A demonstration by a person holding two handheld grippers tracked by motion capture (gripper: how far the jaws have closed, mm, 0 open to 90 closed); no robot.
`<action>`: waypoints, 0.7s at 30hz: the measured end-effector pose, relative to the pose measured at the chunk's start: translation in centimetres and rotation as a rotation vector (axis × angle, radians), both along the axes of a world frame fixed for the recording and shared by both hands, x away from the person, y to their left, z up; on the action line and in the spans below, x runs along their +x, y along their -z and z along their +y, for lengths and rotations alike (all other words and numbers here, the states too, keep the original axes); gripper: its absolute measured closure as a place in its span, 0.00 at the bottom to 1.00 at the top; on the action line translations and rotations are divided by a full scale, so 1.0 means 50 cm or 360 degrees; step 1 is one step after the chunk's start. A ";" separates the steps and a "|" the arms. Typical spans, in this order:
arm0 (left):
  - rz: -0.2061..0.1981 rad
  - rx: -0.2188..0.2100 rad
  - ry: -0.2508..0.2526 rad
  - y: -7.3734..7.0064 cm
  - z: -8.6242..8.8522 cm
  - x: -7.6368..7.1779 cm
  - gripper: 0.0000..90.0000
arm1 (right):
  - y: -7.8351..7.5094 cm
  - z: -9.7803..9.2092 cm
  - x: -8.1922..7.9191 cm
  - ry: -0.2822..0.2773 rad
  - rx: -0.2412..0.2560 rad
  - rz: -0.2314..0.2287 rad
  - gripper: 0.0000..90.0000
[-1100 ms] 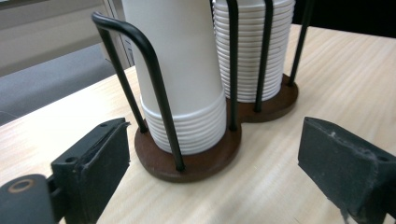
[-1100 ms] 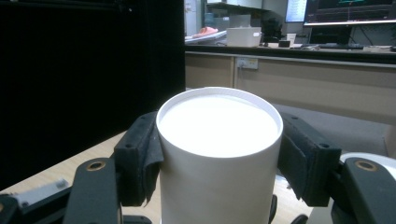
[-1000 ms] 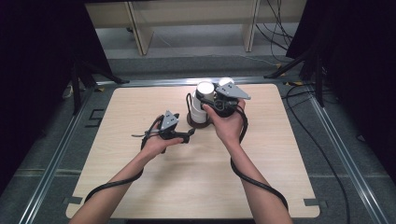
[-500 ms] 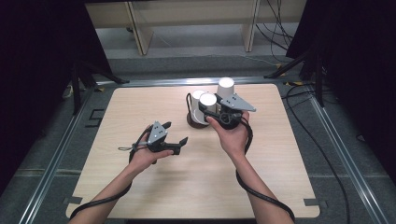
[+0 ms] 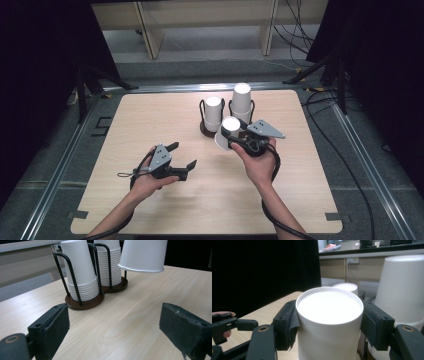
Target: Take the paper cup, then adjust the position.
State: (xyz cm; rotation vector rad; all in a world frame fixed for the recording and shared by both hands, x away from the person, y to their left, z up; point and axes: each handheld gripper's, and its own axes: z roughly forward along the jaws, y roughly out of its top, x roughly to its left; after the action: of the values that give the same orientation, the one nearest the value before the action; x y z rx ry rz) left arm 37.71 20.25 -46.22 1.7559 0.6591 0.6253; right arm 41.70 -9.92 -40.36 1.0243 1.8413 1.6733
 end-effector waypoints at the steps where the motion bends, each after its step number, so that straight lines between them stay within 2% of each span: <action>1: -0.0014 -0.0014 0.0010 0.004 0.001 -0.003 0.10 | 0.007 -0.002 -0.003 0.0004 0.0009 0.0015 0.39; 2: -0.0014 -0.0014 0.0010 0.004 0.001 -0.003 0.10 | 0.011 -0.006 -0.007 0.0003 0.0000 0.0026 0.39; 3: 0.0001 0.0027 0.0002 0.007 0.006 -0.012 0.10 | 0.015 -0.008 -0.008 0.0001 -0.0009 0.0020 0.39; 6: -0.0013 0.0006 0.0010 0.014 0.008 -0.016 0.10 | 0.022 -0.011 -0.015 0.0014 -0.0010 0.0011 0.39; 7: -0.0001 0.0022 0.0003 0.015 0.013 -0.023 0.10 | 0.024 -0.011 -0.018 0.0003 0.0021 0.0017 0.39; 9: -0.0007 0.0015 0.0003 0.016 0.015 -0.024 0.10 | 0.024 -0.013 -0.020 0.0021 -0.0001 0.0011 0.39; 11: 0.0008 0.0036 0.0001 0.015 0.020 -0.029 0.10 | 0.025 -0.009 -0.026 -0.0010 0.0038 0.0019 0.39; 13: -0.0007 0.0012 0.0005 0.015 0.021 -0.030 0.10 | 0.025 -0.004 -0.029 -0.0018 0.0039 0.0013 0.39; 14: -0.0007 0.0012 0.0005 0.015 0.021 -0.030 0.10 | 0.026 -0.002 -0.029 -0.0020 0.0034 0.0005 0.39; 15: -0.0012 0.0005 0.0004 0.014 0.021 -0.032 0.10 | 0.027 0.003 -0.031 -0.0035 0.0051 0.0030 0.39; 16: -0.0003 0.0019 0.0002 0.012 0.022 -0.034 0.10 | 0.028 0.005 -0.030 -0.0043 0.0032 0.0006 0.39; 18: -0.0011 0.0005 0.0012 0.013 0.021 -0.033 0.10 | 0.029 0.007 -0.030 -0.0043 0.0034 0.0017 0.39; 20: 0.0004 0.0037 0.0028 0.010 0.019 -0.035 0.09 | 0.031 0.018 -0.027 -0.0059 0.0079 0.0042 0.39; 21: -0.0003 0.0035 0.0049 0.010 0.013 -0.035 0.09 | 0.031 0.018 -0.025 -0.0054 0.0075 0.0020 0.39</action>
State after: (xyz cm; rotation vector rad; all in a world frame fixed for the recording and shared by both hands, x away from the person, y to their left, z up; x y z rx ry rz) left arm 35.95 20.88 -46.71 1.7825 0.6253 0.6152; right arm 40.47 -9.00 -41.89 1.0299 1.8452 1.7415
